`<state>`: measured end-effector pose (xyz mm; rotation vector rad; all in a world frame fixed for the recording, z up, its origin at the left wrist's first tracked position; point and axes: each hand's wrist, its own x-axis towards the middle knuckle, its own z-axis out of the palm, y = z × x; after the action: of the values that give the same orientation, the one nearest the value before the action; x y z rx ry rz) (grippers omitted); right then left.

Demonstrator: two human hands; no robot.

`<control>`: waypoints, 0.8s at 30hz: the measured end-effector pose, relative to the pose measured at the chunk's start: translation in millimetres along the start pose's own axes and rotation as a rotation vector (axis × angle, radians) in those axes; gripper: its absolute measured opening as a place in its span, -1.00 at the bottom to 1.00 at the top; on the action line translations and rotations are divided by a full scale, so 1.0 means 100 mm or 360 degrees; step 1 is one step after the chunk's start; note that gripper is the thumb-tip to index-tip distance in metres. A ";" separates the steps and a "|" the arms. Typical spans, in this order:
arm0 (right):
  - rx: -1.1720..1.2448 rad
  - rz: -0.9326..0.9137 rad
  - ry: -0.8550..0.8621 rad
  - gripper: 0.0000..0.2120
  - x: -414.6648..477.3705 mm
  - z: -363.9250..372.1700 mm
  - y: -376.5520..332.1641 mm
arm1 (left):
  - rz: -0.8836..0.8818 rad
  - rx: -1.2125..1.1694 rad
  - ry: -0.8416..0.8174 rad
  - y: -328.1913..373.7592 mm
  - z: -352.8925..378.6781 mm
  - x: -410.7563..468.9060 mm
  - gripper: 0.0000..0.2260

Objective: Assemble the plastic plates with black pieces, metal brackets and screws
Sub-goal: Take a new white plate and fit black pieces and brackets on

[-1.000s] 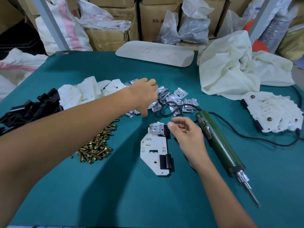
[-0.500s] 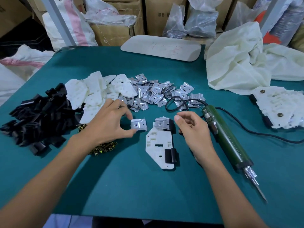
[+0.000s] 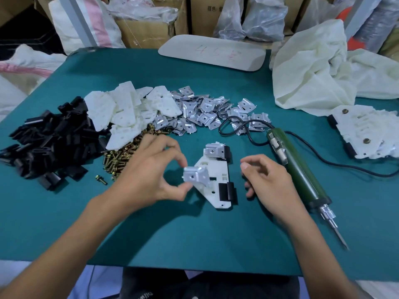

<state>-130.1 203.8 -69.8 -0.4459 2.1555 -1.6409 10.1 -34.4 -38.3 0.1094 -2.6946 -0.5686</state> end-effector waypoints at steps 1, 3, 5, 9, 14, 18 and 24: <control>-0.0016 0.0049 -0.0053 -0.84 -0.05 -0.02 0.01 | 0.0031 -0.0005 -0.0033 0.06 0.05 -0.01 -0.64; -0.0123 0.0125 -0.0186 -0.76 -0.13 -0.03 0.00 | 0.0071 -0.0011 -0.0079 0.15 0.14 -0.02 -0.63; -0.0219 0.0142 -0.0282 -0.74 -0.19 -0.02 -0.02 | 0.0088 -0.0017 -0.0103 0.19 0.20 -0.01 -0.61; -0.0233 0.0152 -0.0404 -0.75 -0.23 0.00 -0.06 | 0.0102 -0.0025 -0.0114 0.25 0.28 -0.01 -0.62; 0.0005 0.0259 -0.0368 -0.86 -0.25 0.02 -0.04 | 0.0084 -0.0048 -0.0122 0.29 0.34 -0.01 -0.62; 0.0165 0.0320 -0.0358 -0.92 -0.25 0.02 -0.03 | 0.0060 -0.0110 -0.0146 0.27 0.37 -0.04 -0.62; 0.0317 0.0406 -0.0370 -0.86 -0.21 0.07 -0.06 | -0.0006 -0.0211 -0.0101 0.24 0.40 -0.07 -0.62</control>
<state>-108.3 206.6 -62.8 -0.2734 1.7792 -1.5566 1.6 4.2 -65.2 0.0615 -2.7085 -0.7620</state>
